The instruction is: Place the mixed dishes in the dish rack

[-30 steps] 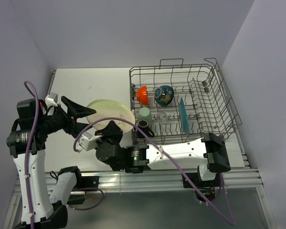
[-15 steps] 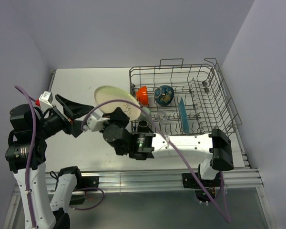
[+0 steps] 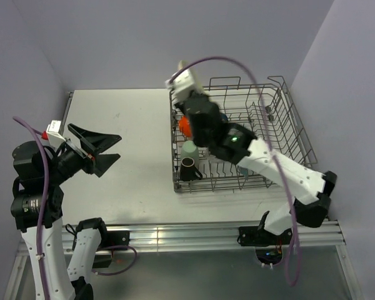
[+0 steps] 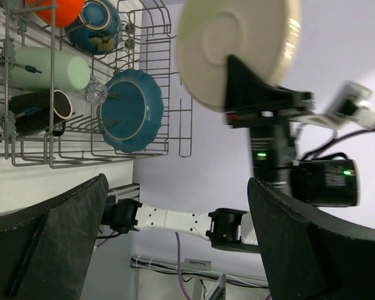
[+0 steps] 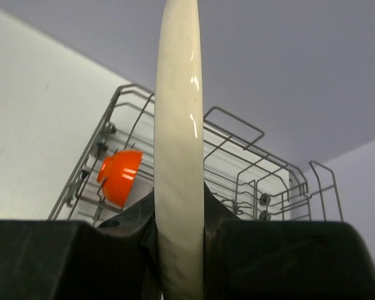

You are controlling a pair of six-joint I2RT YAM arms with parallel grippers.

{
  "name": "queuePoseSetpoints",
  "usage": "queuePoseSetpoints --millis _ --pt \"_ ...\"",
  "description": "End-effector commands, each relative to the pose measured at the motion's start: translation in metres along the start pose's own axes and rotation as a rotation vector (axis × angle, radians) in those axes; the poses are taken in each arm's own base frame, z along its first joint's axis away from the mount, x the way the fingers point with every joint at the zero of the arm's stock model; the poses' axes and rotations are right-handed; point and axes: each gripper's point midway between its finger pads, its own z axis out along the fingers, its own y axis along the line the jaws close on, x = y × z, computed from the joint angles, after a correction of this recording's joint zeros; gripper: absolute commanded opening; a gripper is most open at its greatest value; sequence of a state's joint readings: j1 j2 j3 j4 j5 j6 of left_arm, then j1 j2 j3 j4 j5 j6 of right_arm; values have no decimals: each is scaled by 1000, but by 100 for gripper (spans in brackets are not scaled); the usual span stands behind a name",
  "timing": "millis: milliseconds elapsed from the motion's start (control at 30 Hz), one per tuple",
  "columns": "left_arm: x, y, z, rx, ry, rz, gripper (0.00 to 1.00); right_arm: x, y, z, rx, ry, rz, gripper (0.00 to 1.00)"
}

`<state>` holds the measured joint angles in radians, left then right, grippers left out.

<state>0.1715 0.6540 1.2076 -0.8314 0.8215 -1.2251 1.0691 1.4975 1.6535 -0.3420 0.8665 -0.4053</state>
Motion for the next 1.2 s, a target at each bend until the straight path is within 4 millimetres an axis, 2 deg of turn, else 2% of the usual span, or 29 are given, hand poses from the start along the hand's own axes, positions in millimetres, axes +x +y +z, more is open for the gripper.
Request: queuePoseSetpoints --millis 0,67,100,133,200,233,300,333,367,533,567,600,667,700,900,1000,1167 --pt "-5 -3 2 32 -24 12 99 -41 -99 -38 101 -116 372 0" --pt "-5 -3 2 39 -25 6 99 -34 -115 -40 118 -94 415 0" --pt "-5 -2 3 37 -21 4 99 -32 -127 -44 133 -95 439 0" --pt "-5 -1 3 34 -22 -1 99 -21 -141 -42 169 -70 444 0" --pt "-5 -1 4 35 -19 -1 99 -13 -159 -49 189 -70 496 0" --pt "-6 0 5 33 -16 -6 99 1 -170 -48 221 -38 497 0" --pt "-5 3 6 30 -9 -8 99 10 -182 -54 226 -36 544 0" --pt "-5 5 7 25 -6 -9 99 24 -190 -52 254 -6 576 0" --pt "-5 7 8 17 -1 -19 99 28 -190 -53 230 -4 592 0" --pt "-2 15 10 16 21 -40 99 72 -194 -57 229 82 655 0" --pt "-2 15 11 18 28 -42 99 80 -202 -60 249 89 672 0" --pt "-1 16 12 15 34 -46 99 92 -192 -57 213 119 675 0" --pt "-1 16 12 10 39 -43 99 108 -197 -59 230 146 696 0" --pt "-2 17 12 7 40 -42 99 119 -187 -57 197 179 695 0" --pt "0 18 12 1 56 -33 99 165 -165 -56 160 309 719 0" --pt "1 21 12 0 61 -37 99 178 -152 -56 123 339 722 0" --pt "3 24 13 -6 74 -39 99 198 -149 -58 142 383 710 0"
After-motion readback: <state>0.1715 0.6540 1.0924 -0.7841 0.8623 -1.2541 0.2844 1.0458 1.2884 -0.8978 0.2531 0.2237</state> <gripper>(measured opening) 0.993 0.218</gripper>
